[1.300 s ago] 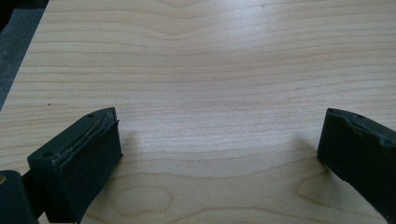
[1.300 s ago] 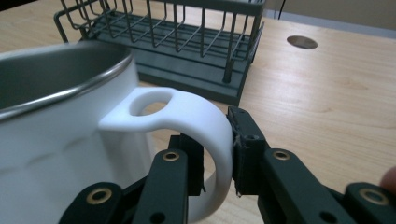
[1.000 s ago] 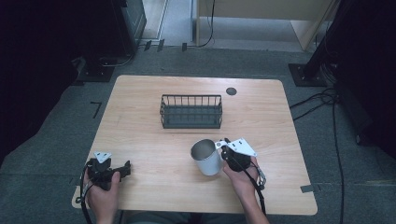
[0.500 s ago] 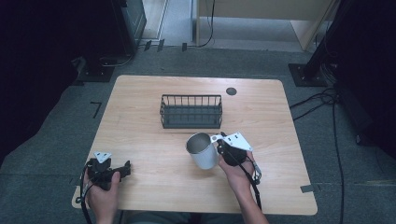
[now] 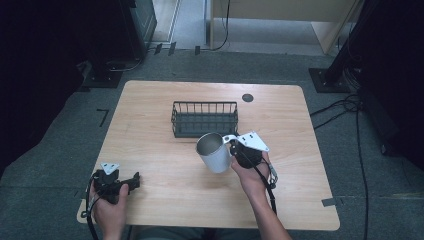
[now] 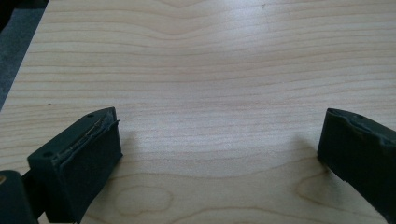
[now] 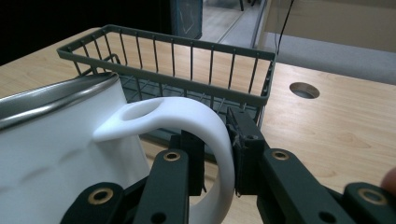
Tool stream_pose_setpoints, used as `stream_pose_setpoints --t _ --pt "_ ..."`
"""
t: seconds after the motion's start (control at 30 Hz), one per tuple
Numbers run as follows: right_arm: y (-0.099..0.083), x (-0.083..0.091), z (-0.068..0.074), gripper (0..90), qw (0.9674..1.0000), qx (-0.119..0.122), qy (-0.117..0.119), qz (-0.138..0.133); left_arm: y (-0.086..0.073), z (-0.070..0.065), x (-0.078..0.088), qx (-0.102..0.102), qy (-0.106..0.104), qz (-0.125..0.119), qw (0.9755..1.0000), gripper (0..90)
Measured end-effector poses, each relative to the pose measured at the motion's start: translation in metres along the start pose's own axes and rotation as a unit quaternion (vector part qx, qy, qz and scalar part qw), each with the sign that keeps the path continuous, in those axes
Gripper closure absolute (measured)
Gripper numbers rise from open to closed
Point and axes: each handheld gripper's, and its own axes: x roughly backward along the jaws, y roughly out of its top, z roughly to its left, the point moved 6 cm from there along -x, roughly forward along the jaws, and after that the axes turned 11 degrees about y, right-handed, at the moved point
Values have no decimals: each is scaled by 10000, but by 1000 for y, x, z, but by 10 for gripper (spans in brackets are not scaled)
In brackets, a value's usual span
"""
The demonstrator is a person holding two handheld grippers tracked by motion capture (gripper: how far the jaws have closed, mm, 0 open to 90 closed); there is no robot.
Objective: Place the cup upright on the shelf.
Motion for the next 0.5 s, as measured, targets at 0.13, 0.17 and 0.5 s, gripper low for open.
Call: stream_pose_setpoints --t 0.13,0.17,0.5 --pt "5 -2 1 782 10000 -3 20 -13 0 0 0 1 0 0 10000 0" --pt "9 -3 1 782 10000 -6 28 -20 0 0 0 16 0 -9 10000 0" --pt "30 -11 3 782 9999 12 58 -91 0 0 0 9 4 -5 10000 0"
